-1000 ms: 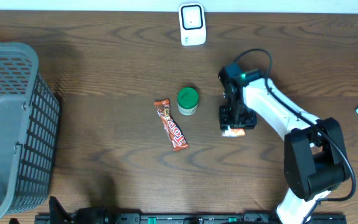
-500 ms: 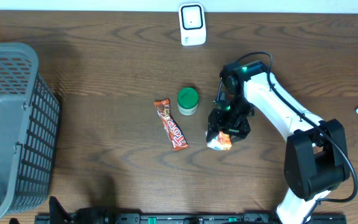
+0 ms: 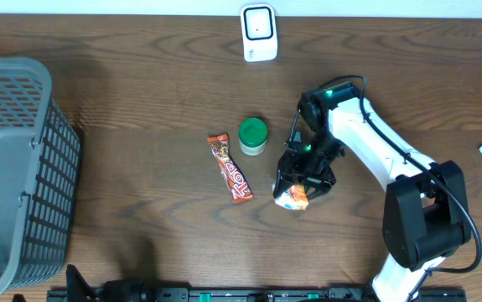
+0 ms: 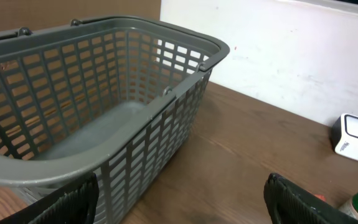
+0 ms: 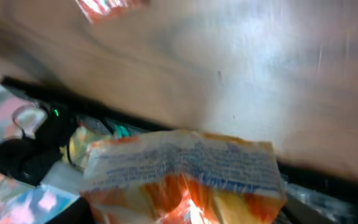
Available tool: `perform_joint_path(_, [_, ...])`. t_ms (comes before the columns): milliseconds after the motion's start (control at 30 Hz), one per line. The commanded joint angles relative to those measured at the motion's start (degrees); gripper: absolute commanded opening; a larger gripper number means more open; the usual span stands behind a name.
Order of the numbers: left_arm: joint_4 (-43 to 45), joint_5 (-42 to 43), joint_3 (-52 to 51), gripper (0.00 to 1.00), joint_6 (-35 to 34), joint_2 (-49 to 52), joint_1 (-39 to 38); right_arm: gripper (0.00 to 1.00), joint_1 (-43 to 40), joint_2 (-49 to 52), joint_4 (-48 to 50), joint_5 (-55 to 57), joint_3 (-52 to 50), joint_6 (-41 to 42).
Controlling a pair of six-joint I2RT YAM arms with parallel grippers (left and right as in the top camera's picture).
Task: Scan the item barcode
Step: 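Lift the orange Kleenex pack off the table with the right gripper, then carry the Kleenex pack to the white scanner and hold it in front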
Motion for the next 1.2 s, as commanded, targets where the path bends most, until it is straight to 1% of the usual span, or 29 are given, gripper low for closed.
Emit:
perform_joint_path(0, [0.22, 0.76, -0.07, 0.85, -0.07, -0.07, -0.24, 0.53, -0.28, 0.15, 5.60, -0.44, 1.05, 1.40])
perform_joint_path(100, [0.22, 0.76, -0.07, 0.85, -0.07, -0.07, -0.24, 0.50, -0.61, 0.15, 7.91, -0.44, 2.69, 2.36])
perform_joint_path(167, [0.22, 0.76, -0.07, 0.85, -0.07, -0.07, -0.24, 0.48, -1.07, 0.15, 7.72, -0.46, 5.40, 2.36])
perform_joint_path(333, [0.20, 0.76, -0.07, 0.85, -0.07, -0.07, -0.24, 0.49, -2.45, 0.15, 5.14, -0.39, 17.27, 1.92])
perform_joint_path(367, [0.22, 0.76, -0.07, 0.85, -0.07, -0.07, -0.24, 0.52, -2.82, 0.15, 5.95, -0.37, 21.70, 1.92])
perform_joint_path(433, [0.22, 0.76, -0.07, 0.85, -0.07, -0.07, -0.24, 0.51, -3.28, 0.15, 8.59, 0.09, 26.51, 1.99])
perform_joint_path(500, [0.22, 0.76, -0.07, 0.85, -0.07, -0.07, -0.24, 0.51, -3.76, 0.15, 13.14, 0.92, 30.51, 2.38])
perform_joint_path(600, [0.20, 0.76, -0.07, 0.85, -0.07, -0.07, -0.24, 0.52, -4.22, 0.15, 20.13, 5.25, 33.22, 3.89])
perform_joint_path(767, [0.20, 0.76, -0.07, 0.85, -0.07, -0.07, -0.24, 0.51, -4.15, 0.87, 32.17, 15.47, 33.20, 4.74])
perform_joint_path(867, [0.20, 0.74, -0.07, 0.85, -0.07, -0.07, -0.24, 0.48, -3.82, 2.84, 38.49, 20.72, 33.20, 4.68])
perform_joint_path(933, [0.22, 0.76, -0.07, 0.85, -0.07, -0.07, -0.24, 0.47, -3.67, 5.29, 43.52, 22.80, 33.20, 4.50])
perform_joint_path(1167, [0.22, 0.76, -0.07, 0.85, -0.07, -0.07, -0.24, 0.45, -3.63, 16.52, 61.57, 23.50, 33.20, 4.48])
